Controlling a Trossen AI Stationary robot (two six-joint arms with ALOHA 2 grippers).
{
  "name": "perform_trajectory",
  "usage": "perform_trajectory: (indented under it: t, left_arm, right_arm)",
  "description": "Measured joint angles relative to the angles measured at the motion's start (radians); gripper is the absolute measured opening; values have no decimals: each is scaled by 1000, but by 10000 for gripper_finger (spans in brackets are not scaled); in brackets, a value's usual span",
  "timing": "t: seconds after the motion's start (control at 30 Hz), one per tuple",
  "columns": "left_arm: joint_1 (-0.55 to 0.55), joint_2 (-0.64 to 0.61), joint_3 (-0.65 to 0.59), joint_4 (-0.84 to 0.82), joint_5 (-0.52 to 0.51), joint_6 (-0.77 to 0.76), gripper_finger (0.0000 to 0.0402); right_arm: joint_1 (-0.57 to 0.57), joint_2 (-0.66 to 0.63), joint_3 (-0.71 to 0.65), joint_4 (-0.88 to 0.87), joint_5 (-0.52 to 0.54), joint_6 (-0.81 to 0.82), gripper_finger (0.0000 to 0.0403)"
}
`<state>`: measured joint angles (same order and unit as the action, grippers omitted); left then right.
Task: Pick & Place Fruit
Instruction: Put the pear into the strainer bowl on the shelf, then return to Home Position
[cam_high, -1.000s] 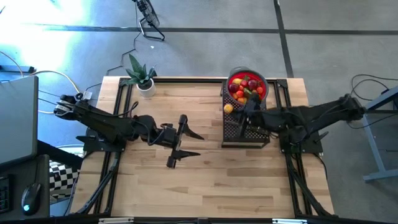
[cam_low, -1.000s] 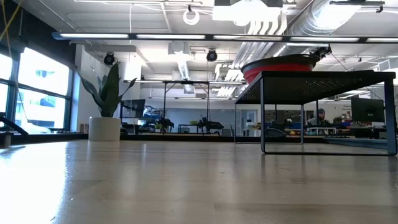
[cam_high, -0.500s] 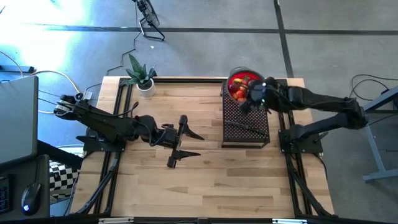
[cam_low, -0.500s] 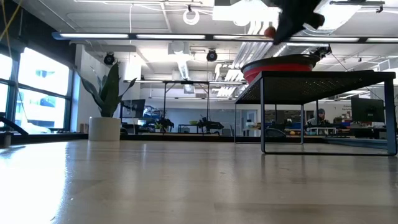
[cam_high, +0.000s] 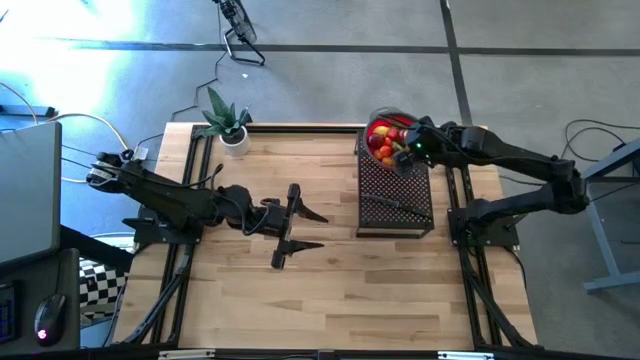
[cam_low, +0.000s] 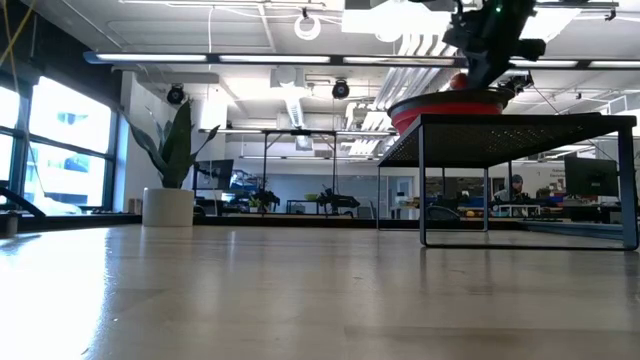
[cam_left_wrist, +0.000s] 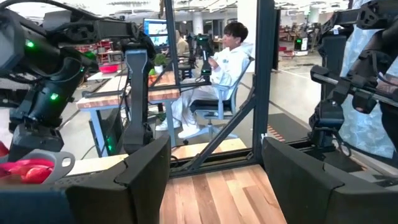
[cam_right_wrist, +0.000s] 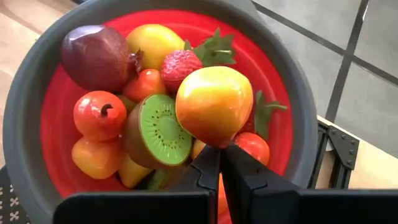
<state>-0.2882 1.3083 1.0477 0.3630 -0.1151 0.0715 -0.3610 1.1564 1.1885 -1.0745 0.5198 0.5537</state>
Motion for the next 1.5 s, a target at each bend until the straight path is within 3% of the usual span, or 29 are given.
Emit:
perform_trajectory:
  t: [0.23, 0.57, 0.7, 0.93, 1.2, 1.37, 1.5]
  left_arm:
    - [0, 0, 0, 0, -1, 0, 248]
    - [0, 0, 0, -7, -1, -1, 248]
    - [0, 0, 0, -17, -2, -15, 248]
    - [0, 0, 0, -23, -2, -21, 248]
    - [0, 0, 0, -24, -2, -22, 248]
    - [0, 0, 0, -27, -8, -22, 248]
    - [0, 0, 0, -43, -52, -21, 247]
  right_arm:
    - [-1, -1, 0, 1, 0, 1, 16]
    - [-1, -8, 0, -18, 0, -16, 122]
    - [12, -36, 0, -8, 5, -16, 135]
    - [70, -105, 0, 44, -12, -29, 107]
    - [206, -128, 0, 297, -236, -192, 55]
    - [295, -107, 0, 425, -281, -268, 13]
    - [353, -102, 0, 492, -327, -319, 5]
